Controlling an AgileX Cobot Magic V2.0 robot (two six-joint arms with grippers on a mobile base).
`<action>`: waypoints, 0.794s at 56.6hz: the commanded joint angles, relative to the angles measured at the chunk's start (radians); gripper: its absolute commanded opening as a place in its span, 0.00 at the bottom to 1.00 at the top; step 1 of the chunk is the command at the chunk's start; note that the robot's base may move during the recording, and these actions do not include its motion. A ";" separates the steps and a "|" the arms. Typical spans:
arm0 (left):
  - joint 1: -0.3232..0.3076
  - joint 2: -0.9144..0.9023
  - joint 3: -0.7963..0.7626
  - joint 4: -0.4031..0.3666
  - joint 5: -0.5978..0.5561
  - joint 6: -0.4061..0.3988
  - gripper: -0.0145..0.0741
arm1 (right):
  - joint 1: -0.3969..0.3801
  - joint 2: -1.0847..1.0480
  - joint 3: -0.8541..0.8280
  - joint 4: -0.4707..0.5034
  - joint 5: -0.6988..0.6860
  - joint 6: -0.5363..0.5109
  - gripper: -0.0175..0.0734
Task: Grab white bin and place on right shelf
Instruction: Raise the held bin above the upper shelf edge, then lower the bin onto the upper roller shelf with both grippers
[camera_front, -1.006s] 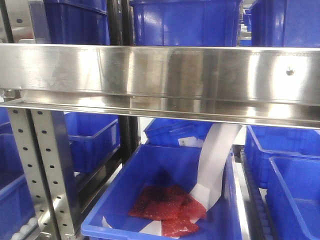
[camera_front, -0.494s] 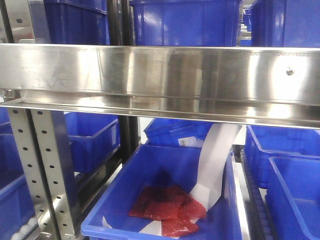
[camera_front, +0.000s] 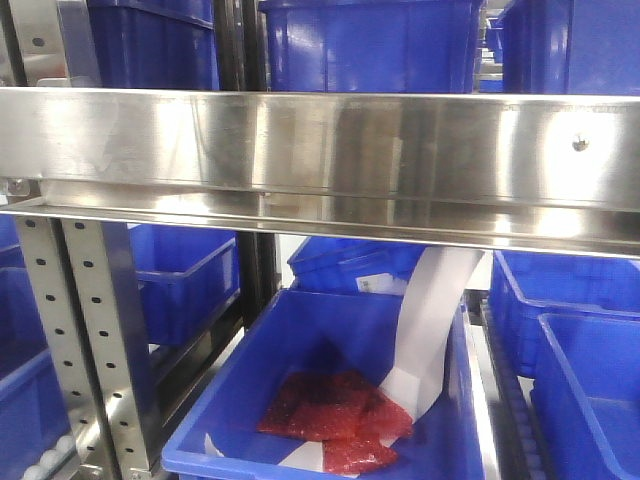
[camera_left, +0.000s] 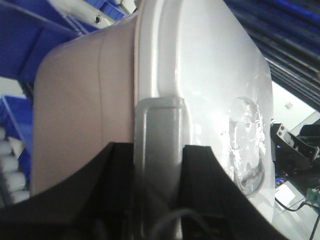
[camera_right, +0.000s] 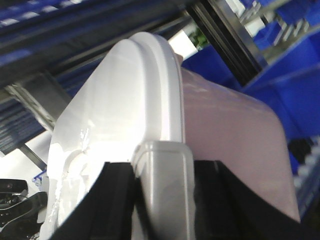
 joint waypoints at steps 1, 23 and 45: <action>-0.053 0.000 -0.039 -0.069 0.090 0.067 0.03 | 0.028 0.019 -0.034 0.120 0.160 -0.001 0.27; -0.083 0.103 -0.039 -0.067 0.028 0.111 0.07 | 0.028 0.168 -0.034 0.120 0.185 -0.005 0.34; -0.083 0.123 -0.041 -0.067 -0.046 0.145 0.77 | 0.027 0.200 -0.035 0.119 0.046 -0.055 0.90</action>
